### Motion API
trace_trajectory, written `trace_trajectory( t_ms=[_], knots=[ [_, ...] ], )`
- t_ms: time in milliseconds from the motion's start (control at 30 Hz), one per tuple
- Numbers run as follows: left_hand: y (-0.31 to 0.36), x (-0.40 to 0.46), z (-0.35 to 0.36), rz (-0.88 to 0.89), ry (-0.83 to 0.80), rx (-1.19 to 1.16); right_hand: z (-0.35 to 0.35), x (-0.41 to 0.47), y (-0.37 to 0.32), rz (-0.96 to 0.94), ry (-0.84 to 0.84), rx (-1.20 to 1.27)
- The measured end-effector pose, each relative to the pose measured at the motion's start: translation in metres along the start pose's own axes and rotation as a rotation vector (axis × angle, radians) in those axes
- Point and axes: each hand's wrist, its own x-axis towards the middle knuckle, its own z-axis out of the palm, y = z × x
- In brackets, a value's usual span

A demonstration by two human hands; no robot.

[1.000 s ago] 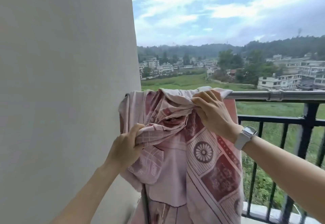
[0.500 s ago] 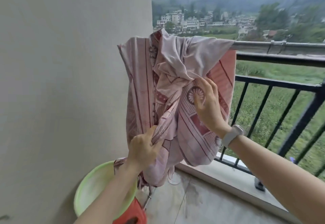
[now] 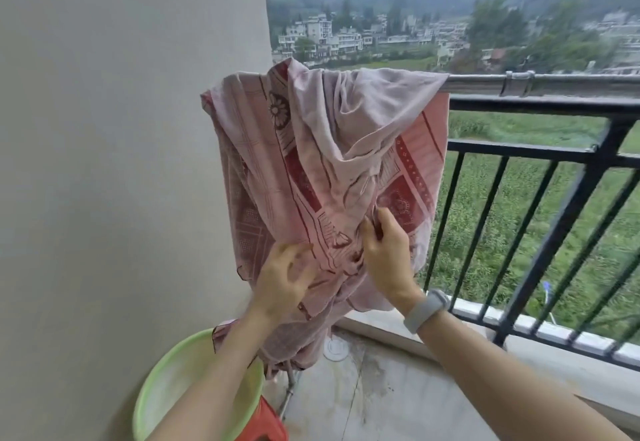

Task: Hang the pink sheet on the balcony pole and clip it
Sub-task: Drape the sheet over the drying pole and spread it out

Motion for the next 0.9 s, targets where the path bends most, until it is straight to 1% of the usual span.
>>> trace_trajectory(
  t_ms=[67, 100, 167, 200, 267, 300, 333, 400, 433, 500, 533, 667, 733, 800, 833, 900],
  knots=[
    [0.029, 0.025, -0.004, 0.151, 0.164, -0.013, -0.013, -0.026, 0.02, -0.086, 0.011, -0.146],
    [0.044, 0.038, -0.004, 0.245, 0.203, -0.005, -0.02, -0.038, 0.028, -0.128, 0.021, -0.216],
    [0.073, 0.063, 0.008, 0.395, 0.163, 0.078, -0.03, -0.056, 0.039, -0.163, 0.017, -0.306],
    [0.085, 0.072, 0.02, 0.409, 0.11, 0.164, -0.033, -0.063, 0.043, -0.177, 0.006, -0.339],
    [0.099, 0.082, 0.047, 0.318, 0.029, 0.361, -0.036, -0.072, 0.049, -0.186, -0.041, -0.376],
    [0.1, 0.086, 0.058, 0.259, 0.035, 0.408, -0.036, -0.074, 0.051, -0.16, -0.067, -0.376],
    [0.099, 0.088, 0.066, 0.226, 0.074, 0.405, -0.037, -0.074, 0.052, -0.12, -0.087, -0.37],
    [0.089, 0.092, 0.066, 0.203, 0.157, 0.254, -0.043, -0.071, 0.055, -0.047, -0.128, -0.353],
    [0.082, 0.096, 0.062, 0.182, 0.162, 0.153, -0.047, -0.068, 0.056, -0.027, -0.172, -0.334],
    [0.072, 0.102, 0.049, 0.131, 0.107, -0.017, -0.054, -0.061, 0.054, 0.014, -0.265, -0.279],
    [0.069, 0.102, 0.043, 0.122, 0.066, -0.088, -0.057, -0.056, 0.05, 0.032, -0.269, -0.259],
    [0.059, 0.087, 0.021, 0.044, -0.085, -0.392, -0.053, -0.007, 0.021, 0.058, -0.091, -0.195],
    [0.051, 0.078, 0.012, 0.018, -0.156, -0.498, -0.046, 0.03, -0.002, 0.04, -0.02, -0.111],
    [0.043, 0.072, 0.005, 0.029, -0.198, -0.533, -0.039, 0.067, -0.022, 0.057, 0.043, -0.005],
    [0.039, 0.072, 0.002, 0.039, -0.206, -0.514, -0.038, 0.085, -0.029, 0.109, 0.072, 0.07],
    [0.034, 0.075, -0.003, 0.058, -0.218, -0.432, -0.038, 0.116, -0.041, 0.283, 0.126, 0.287]
  ],
)
